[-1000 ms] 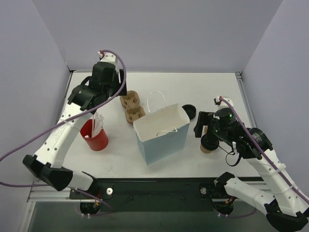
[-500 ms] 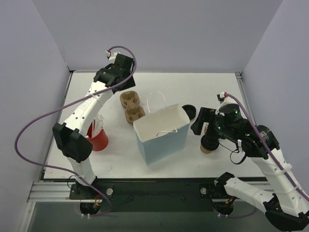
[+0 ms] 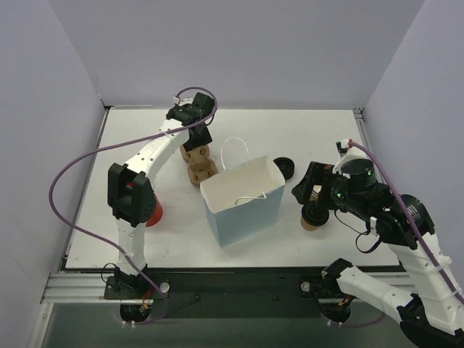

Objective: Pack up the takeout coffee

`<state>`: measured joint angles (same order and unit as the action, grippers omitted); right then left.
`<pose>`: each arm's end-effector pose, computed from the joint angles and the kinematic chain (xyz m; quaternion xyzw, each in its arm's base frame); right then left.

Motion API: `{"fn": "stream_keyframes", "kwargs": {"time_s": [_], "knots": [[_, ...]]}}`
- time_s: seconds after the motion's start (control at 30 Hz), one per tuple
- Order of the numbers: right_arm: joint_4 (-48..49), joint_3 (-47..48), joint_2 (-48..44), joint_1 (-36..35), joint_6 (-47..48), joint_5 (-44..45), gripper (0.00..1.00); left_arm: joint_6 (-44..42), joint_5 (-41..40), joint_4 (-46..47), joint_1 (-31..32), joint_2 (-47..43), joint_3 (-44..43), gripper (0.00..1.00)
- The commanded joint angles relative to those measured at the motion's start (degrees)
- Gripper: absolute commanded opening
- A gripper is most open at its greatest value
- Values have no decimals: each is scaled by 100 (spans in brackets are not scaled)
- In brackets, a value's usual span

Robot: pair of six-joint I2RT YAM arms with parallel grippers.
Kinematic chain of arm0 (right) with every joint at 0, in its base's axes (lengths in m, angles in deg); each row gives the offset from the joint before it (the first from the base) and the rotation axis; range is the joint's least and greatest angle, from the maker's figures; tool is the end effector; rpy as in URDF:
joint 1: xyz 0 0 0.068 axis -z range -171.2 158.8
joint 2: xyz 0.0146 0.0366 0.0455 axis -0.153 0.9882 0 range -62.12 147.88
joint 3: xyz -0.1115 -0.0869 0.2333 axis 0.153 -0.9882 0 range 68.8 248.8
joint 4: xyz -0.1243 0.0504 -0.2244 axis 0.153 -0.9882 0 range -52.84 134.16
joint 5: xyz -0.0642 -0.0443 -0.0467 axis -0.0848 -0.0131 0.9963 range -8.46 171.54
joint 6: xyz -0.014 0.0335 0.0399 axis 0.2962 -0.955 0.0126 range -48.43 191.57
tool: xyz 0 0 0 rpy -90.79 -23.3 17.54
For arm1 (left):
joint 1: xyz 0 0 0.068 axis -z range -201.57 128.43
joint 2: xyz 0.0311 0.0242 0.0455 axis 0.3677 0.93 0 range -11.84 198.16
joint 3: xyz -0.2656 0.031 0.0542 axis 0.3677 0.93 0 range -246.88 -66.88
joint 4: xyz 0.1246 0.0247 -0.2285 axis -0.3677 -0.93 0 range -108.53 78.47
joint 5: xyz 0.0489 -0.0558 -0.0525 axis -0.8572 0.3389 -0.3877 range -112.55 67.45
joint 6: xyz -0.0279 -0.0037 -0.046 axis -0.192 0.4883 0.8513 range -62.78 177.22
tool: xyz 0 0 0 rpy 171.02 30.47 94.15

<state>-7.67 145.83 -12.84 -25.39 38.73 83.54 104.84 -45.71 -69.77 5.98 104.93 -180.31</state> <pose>0.1138 0.0758 0.4360 -0.0004 0.8390 0.2882 0.4616 0.3946 -0.1901 0.3010 -0.2140 0.9266 0.0075 0.3093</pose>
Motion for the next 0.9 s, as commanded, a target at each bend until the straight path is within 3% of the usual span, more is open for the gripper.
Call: {"fn": "stream_keyframes", "kwargs": {"time_s": [0.0, 0.87], "knots": [[-196, 251, -23, -34, -240, 12, 81, 125, -93, -99, -48, 249, -135, 55], [-240, 523, 750, -35, -117, 345, 80, -15, 180, 225, -180, 759, 216, 59]]}}
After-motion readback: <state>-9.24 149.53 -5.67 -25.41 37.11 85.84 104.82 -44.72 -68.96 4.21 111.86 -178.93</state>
